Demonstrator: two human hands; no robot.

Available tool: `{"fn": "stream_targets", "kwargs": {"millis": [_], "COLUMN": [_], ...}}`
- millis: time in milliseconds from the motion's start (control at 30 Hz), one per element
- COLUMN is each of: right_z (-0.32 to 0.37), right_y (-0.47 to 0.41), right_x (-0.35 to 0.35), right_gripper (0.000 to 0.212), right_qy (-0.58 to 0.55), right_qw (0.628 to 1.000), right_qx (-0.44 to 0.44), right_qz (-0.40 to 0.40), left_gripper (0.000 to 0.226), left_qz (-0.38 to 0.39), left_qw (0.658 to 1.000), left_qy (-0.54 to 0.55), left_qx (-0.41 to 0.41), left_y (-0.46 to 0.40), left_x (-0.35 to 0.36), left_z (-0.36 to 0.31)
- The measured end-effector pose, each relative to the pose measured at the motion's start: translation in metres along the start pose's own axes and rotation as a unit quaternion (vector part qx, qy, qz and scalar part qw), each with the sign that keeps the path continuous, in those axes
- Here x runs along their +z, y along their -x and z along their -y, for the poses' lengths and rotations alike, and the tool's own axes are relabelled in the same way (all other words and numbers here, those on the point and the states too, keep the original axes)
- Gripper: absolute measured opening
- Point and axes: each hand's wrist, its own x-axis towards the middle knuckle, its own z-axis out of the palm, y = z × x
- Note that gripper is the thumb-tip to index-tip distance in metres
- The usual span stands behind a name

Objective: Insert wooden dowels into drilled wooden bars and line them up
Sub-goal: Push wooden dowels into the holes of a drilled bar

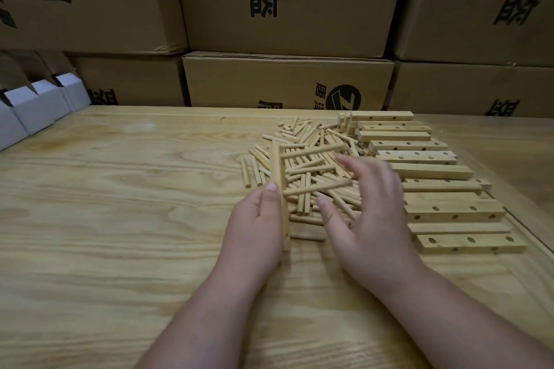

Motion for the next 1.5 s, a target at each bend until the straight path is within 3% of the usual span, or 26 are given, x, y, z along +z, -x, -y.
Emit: {"fn": "stream_targets", "kwargs": {"millis": [67,200,367,633,800,967,1100,1500], "right_z": [0.000,-0.002,0.002,-0.002,-0.001,-0.004,-0.003,-0.009], "right_y": [0.001,0.010,0.007,0.006,0.003,0.002,0.005,0.002], "right_x": [-0.004,-0.004,-0.002,-0.002,-0.007,-0.013,-0.010,-0.010], "right_gripper": [0.041,0.022,0.022,0.023,0.002,0.007,0.013,0.007], "right_qy": [0.025,0.103,0.192,0.236,0.188,0.069,0.035,0.037], "right_qw": [0.999,0.992,0.972,0.951,0.973,0.995,0.992,0.987], "right_qx": [-0.002,-0.029,-0.039,0.004,-0.008,-0.071,-0.120,-0.145], "right_qz": [-0.029,0.072,0.132,0.198,0.132,0.004,0.024,0.056], "left_gripper": [0.042,0.056,0.057,0.047,0.039,0.038,0.040,0.039], "left_qz": [-0.053,-0.096,-0.089,-0.074,-0.076,-0.100,-0.112,-0.115], "left_qw": [0.993,0.961,0.961,0.964,0.955,0.950,0.954,0.977], "left_qy": [0.075,0.200,0.210,0.208,0.243,0.260,0.247,0.162], "left_qx": [-0.067,-0.164,-0.156,-0.151,-0.154,-0.140,-0.130,-0.081], "left_y": [-0.005,-0.011,-0.011,-0.010,-0.010,-0.012,-0.010,-0.007], "left_x": [-0.003,-0.006,-0.005,-0.006,-0.010,-0.012,-0.011,-0.016], "left_z": [0.001,-0.004,-0.006,-0.004,-0.004,-0.006,-0.010,-0.009]}}
